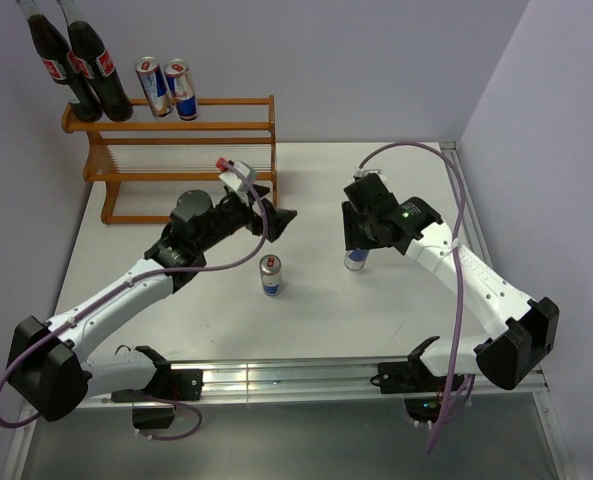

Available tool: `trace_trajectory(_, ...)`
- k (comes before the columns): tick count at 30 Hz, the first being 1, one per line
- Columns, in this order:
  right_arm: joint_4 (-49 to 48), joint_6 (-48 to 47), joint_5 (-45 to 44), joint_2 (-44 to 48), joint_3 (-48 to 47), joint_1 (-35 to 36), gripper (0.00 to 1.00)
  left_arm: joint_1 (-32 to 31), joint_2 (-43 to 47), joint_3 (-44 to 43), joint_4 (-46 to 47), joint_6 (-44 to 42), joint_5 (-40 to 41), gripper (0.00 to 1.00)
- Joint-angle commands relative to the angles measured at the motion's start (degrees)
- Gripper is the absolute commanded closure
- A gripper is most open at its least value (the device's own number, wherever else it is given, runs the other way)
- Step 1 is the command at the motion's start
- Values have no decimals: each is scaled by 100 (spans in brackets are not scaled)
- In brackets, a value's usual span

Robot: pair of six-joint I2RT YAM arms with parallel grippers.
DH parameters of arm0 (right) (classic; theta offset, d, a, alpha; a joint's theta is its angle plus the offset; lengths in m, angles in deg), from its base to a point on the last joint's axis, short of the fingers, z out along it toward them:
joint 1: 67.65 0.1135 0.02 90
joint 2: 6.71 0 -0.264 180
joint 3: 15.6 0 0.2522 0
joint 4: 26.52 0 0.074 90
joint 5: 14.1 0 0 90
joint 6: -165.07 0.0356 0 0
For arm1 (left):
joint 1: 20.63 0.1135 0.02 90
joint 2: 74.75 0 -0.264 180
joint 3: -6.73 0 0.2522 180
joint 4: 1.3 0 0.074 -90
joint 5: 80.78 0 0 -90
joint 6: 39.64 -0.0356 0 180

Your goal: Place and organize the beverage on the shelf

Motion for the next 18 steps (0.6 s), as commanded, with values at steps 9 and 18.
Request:
trace_trajectory(9, 700, -336, -423, 24, -1633, 384, 80, -929, -160, 740, 1834, -1067, -456, 0)
trace_trajectory(18, 1122, -424, -537, -424, -2829, 832, 83, -1123, -793, 512, 2063, -962, -728, 0)
